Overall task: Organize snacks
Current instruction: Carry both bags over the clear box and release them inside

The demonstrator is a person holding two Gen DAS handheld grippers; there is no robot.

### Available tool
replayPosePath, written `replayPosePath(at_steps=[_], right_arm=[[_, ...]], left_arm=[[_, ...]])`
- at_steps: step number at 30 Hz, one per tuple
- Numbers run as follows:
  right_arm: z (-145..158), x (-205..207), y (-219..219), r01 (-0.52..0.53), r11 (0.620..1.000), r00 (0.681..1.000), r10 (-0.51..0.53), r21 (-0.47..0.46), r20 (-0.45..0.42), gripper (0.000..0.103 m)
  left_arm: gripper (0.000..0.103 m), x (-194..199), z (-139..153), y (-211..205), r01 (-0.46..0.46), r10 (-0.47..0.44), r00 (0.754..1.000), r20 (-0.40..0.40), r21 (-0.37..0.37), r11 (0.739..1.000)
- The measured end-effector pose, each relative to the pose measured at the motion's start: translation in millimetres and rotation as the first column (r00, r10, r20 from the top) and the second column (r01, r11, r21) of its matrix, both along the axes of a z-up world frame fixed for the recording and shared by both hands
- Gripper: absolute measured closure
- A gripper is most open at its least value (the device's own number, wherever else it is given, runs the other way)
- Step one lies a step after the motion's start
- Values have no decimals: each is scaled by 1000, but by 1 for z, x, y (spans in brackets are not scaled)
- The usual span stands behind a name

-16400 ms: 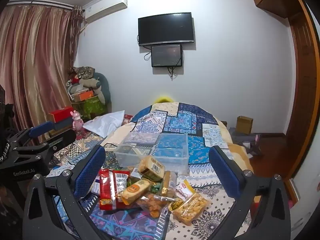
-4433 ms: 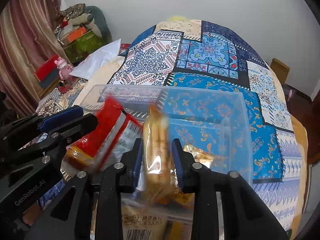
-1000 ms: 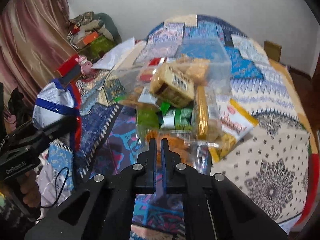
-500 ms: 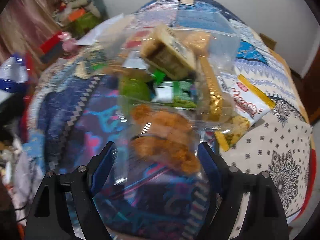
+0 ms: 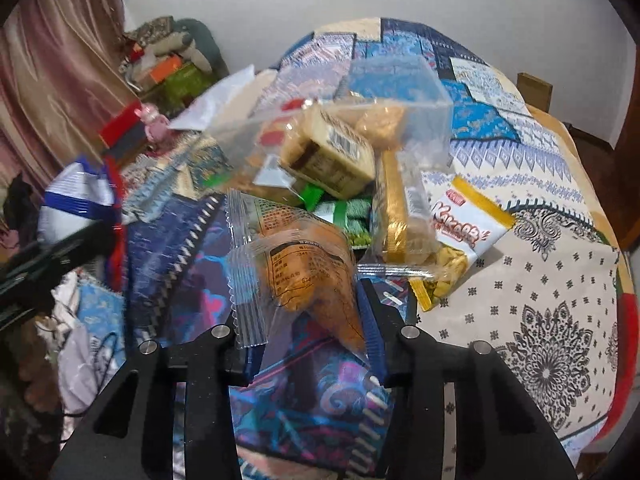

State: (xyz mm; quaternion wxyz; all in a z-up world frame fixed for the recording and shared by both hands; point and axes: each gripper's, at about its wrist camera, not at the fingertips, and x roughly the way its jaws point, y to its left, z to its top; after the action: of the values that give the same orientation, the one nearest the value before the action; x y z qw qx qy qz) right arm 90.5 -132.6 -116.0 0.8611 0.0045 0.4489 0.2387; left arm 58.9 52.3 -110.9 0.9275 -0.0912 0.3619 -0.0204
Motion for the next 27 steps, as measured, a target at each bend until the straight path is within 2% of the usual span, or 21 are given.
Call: replayPosePath(at_steps=[6, 12, 20, 27], right_arm=[[26, -6, -5, -10, 997, 999, 6, 74, 51, 65], [55, 8, -12, 3, 993, 993, -17, 120, 118, 65], [79, 49, -24, 53, 987, 981, -79, 148, 177, 65], [76, 98, -26, 87, 984, 978, -114, 155, 175, 65]], left_arm=[[38, 8, 13, 2, -7, 7, 999, 31, -3, 1000], [38, 23, 33, 0, 0, 0, 997, 75, 5, 1000], [38, 62, 57, -9, 12, -17, 992, 123, 43, 999], [37, 117, 50, -11, 29, -35, 994, 101, 52, 998]])
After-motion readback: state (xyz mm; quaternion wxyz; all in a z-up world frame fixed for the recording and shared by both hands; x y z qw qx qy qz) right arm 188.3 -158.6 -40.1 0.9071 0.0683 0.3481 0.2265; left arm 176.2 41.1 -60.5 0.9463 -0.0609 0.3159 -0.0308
